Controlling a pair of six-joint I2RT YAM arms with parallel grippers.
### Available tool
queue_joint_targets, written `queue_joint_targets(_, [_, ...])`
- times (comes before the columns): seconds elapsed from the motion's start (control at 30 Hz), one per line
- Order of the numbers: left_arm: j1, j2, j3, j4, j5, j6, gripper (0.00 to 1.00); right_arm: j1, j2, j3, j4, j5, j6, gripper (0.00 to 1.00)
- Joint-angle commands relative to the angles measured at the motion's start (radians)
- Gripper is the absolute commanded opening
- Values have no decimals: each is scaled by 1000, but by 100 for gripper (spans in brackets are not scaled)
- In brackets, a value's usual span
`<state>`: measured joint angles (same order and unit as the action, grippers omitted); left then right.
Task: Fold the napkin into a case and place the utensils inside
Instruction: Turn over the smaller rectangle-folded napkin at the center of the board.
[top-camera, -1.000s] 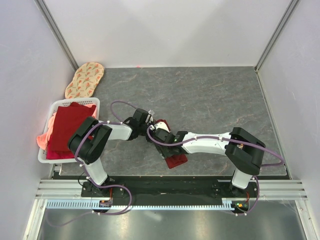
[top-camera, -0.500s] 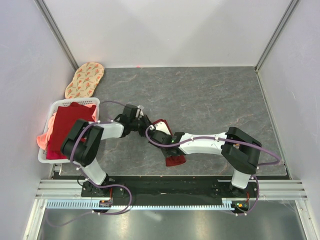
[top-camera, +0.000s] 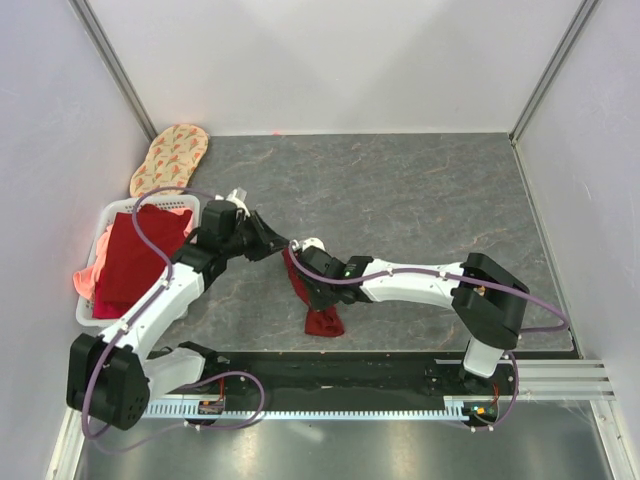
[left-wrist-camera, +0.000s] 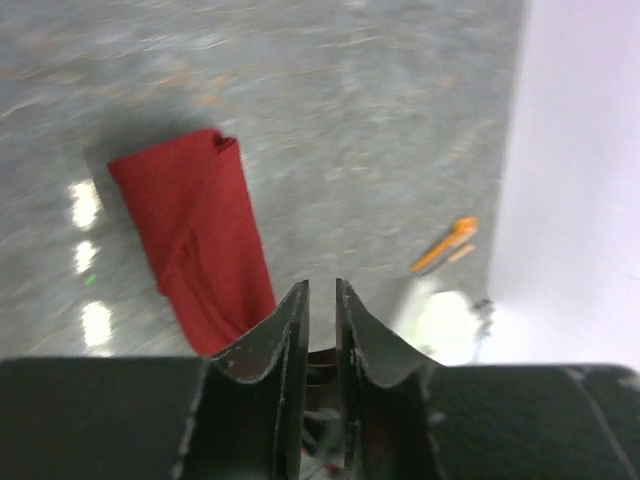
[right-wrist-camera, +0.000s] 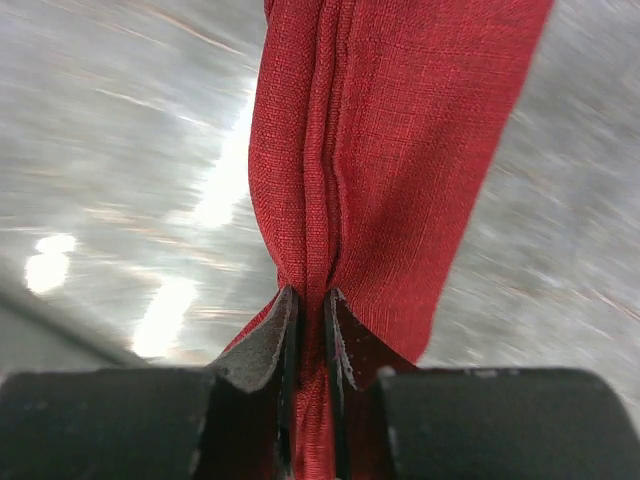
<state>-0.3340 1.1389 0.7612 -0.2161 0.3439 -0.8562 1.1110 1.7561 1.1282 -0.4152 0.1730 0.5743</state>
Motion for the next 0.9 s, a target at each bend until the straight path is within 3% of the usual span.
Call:
queue_joint_targets(0.0, [1, -62, -69, -157, -160, 80, 21, -55, -72, 58, 159, -234, 58, 0])
queue_joint_targets(0.23, [0, -194, -92, -253, -308, 103, 17, -152, -80, -98, 523, -513, 189, 0])
queue_joint_targets(0.43, [0, -251, -65, -305, -335, 105, 15, -229, -44, -272, 855, -683, 340, 0])
queue_joint_targets(0.77, [0, -67, -54, -266, -301, 114, 14, -323, -49, -476, 1133, -771, 432, 0])
queue_joint_targets(0.87, [0, -19, -37, -198, -254, 132, 14, -352, -46, -507, 1164, -791, 443, 6])
